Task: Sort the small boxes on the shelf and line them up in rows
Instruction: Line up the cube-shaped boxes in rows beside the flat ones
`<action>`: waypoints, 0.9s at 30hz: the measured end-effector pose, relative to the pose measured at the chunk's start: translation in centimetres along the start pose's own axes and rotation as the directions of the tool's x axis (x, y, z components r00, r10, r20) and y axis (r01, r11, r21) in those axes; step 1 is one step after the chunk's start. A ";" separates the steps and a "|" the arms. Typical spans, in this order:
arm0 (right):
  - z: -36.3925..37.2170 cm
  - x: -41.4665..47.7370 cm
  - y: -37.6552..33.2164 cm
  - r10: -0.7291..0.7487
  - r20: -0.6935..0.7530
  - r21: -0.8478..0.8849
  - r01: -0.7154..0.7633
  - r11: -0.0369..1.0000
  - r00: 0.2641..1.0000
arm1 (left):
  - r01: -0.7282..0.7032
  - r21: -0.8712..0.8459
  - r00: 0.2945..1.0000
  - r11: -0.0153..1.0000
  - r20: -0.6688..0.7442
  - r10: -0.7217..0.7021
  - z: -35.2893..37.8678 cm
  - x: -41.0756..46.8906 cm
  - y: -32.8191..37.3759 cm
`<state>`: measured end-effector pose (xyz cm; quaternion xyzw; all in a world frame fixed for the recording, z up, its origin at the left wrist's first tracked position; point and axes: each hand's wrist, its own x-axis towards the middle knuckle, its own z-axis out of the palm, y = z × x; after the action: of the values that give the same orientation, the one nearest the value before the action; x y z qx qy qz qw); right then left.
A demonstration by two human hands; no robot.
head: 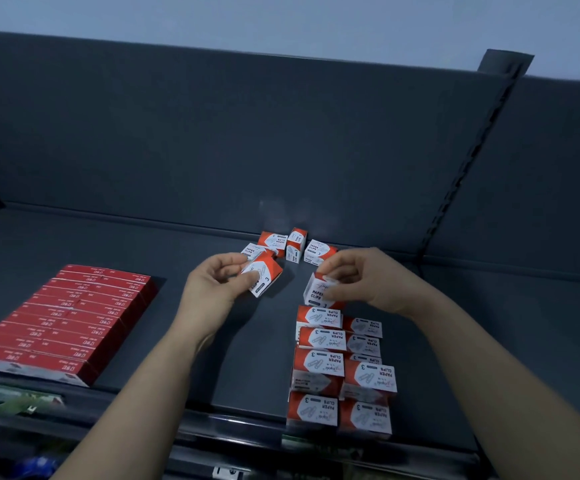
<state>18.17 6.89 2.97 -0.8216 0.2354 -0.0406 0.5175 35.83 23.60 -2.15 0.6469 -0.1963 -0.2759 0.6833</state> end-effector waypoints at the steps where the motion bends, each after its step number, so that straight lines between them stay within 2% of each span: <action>1: 0.1 -0.3 -0.1 0.002 0.012 -0.014 -0.002 1.000 1.000 | 0.004 -0.006 1.000 1.000 0.003 -0.004 0.1 -0.2 0.0; 8: 0.5 -1.6 -0.4 0.052 0.059 -0.096 -0.046 0.994 0.997 | -0.026 -0.053 0.995 0.998 0.090 0.031 2.0 -1.2 0.7; 14: 0.9 -1.8 0.3 0.069 -0.067 -0.039 -0.072 0.997 0.995 | -0.074 -0.015 0.976 0.997 0.203 0.076 4.1 -1.3 1.9; 18: 0.8 -2.4 0.0 -0.026 -0.131 0.025 0.029 0.999 0.991 | -0.164 0.064 0.937 0.984 0.322 0.136 5.5 -1.4 3.3; 22: 0.3 -3.2 0.0 -0.069 -0.273 0.049 0.086 0.995 0.960 | -0.194 0.100 0.901 0.976 0.412 0.137 6.3 -1.4 4.1; 25: 0.1 -4.0 0.5 -0.078 -0.307 0.089 0.111 0.990 0.949 | -0.179 0.101 0.896 0.979 0.428 0.119 6.5 -1.7 3.8; 27: -0.2 -4.8 1.1 -0.066 -0.339 0.159 0.126 0.979 0.938 | -0.183 0.169 0.907 0.968 0.408 0.100 6.6 -2.1 3.4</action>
<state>13.46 8.42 2.94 -0.7639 0.2742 -0.2246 0.5393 30.51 19.87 1.95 0.6280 -0.4043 -0.3292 0.5778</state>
